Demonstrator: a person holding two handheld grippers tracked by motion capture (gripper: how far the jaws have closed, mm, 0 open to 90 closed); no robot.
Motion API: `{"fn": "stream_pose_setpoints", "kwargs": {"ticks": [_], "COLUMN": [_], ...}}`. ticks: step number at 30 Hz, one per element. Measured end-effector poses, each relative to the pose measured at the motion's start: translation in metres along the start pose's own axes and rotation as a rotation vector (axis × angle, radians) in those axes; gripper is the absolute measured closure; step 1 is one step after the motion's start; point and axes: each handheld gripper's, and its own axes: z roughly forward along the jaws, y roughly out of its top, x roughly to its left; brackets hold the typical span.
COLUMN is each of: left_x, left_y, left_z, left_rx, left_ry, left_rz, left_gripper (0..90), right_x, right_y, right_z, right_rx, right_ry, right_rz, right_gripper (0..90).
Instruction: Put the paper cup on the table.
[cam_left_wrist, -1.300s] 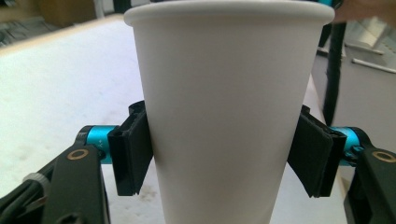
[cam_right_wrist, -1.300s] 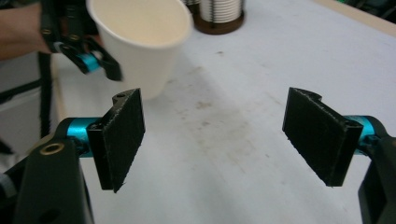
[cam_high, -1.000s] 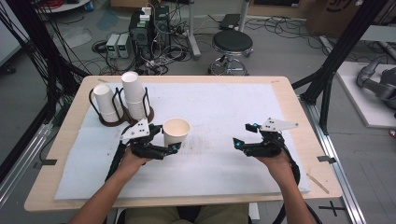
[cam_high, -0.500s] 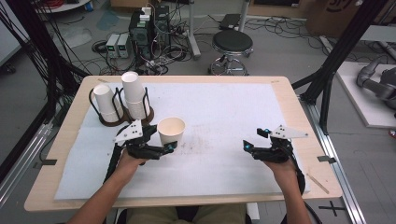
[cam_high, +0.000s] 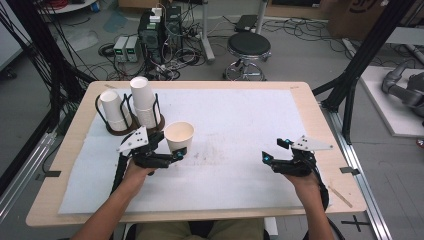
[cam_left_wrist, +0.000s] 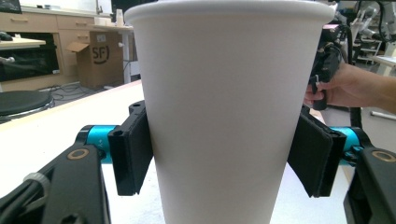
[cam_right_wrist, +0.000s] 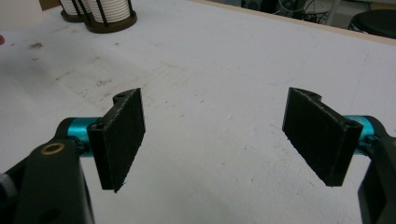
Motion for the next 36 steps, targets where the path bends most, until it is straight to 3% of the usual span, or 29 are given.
{"fn": "stream_pose_setpoints", "kwargs": {"ticks": [10, 14, 17, 24, 32, 36], "left_x": [0.005, 0.009, 0.012, 0.024, 0.037, 0.046], "left_y": [0.0, 0.005, 0.011, 0.016, 0.002, -0.012], "left_z": [0.001, 0.005, 0.011, 0.045, 0.085, 0.095], "left_rx": [-0.027, -0.023, -0.03, -0.018, 0.035, 0.073], "left_ry": [0.023, 0.038, 0.025, 0.005, 0.045, 0.084], "left_rz": [-0.036, -0.033, -0.031, 0.018, -0.024, -0.086], "left_gripper": [29.8, 29.8, 30.2, 31.0, 30.9, 30.7], "right_x": [0.0, 0.0, 0.001, 0.0, -0.001, -0.001], "right_y": [0.0, 0.0, 0.001, 0.001, 0.001, 0.0], "right_z": [0.0, 0.0, 0.0, -0.001, -0.002, -0.002], "right_rx": [0.004, -0.001, 0.0, -0.003, -0.006, -0.005], "right_ry": [-0.001, 0.002, 0.008, 0.005, 0.008, 0.008], "right_rz": [-0.002, 0.003, -0.003, 0.003, 0.002, -0.001], "right_gripper": [21.9, 21.9, 21.9, 21.9, 21.9, 21.9]}}
